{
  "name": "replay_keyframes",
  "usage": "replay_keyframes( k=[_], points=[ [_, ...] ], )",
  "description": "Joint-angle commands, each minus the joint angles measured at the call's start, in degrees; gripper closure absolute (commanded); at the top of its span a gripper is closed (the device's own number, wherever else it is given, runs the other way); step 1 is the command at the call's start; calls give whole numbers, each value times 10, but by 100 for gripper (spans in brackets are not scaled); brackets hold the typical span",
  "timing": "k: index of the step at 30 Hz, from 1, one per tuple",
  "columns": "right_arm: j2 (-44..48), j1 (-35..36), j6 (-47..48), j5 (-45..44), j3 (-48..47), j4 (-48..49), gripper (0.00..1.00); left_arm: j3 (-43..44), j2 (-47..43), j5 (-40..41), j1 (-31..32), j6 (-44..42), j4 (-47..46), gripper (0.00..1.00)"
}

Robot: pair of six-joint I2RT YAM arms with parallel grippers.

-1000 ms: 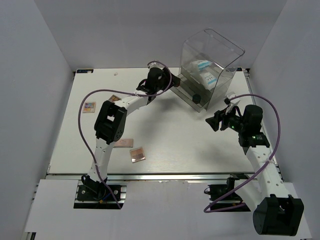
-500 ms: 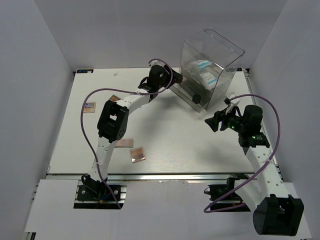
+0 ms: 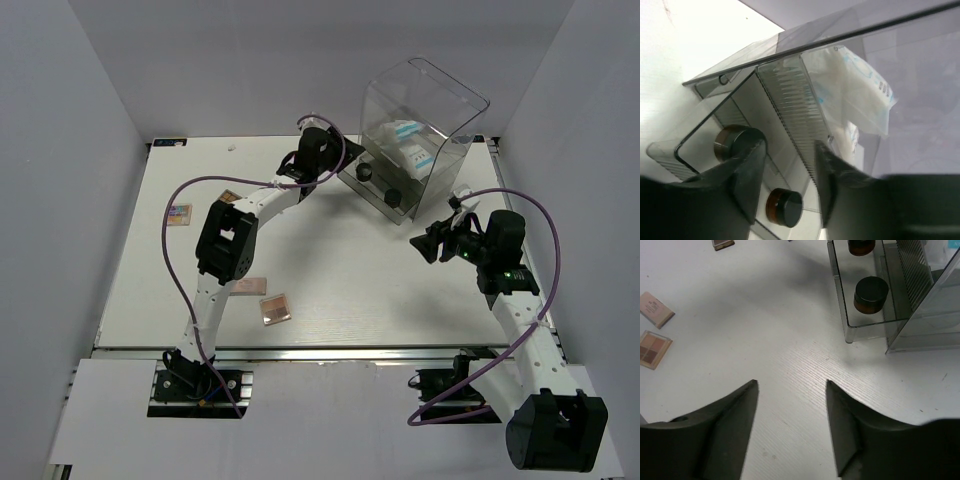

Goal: Organize the makeup

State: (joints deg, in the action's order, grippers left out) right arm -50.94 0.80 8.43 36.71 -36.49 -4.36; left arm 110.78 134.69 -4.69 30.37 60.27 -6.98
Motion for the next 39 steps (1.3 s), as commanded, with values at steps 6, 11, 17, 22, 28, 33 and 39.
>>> replay_keyframes(
  k=[6, 11, 17, 22, 28, 33, 39],
  points=[
    [-10, -2, -27, 24, -4, 37, 76, -132, -174, 33, -16, -16, -66, 100],
    [-48, 7, 89, 62, -32, -16, 92, -339, -267, 34, -28, -8, -88, 100],
    [-99, 10, 156, 53, -69, -46, 92, -378, -232, -8, -27, 43, -100, 100],
    [-111, 10, 145, 42, -87, -46, 88, -281, -141, -36, -20, 42, -53, 100],
    [-97, 10, 130, 15, -73, -34, 86, -153, -59, -60, -11, 45, -3, 100],
    [-92, 10, 131, 4, -66, -32, 84, -91, -7, -75, 0, 60, -6, 100],
    [-99, 10, 128, -1, -66, -26, 83, -29, 41, -95, 9, 87, -21, 100]
  ],
)
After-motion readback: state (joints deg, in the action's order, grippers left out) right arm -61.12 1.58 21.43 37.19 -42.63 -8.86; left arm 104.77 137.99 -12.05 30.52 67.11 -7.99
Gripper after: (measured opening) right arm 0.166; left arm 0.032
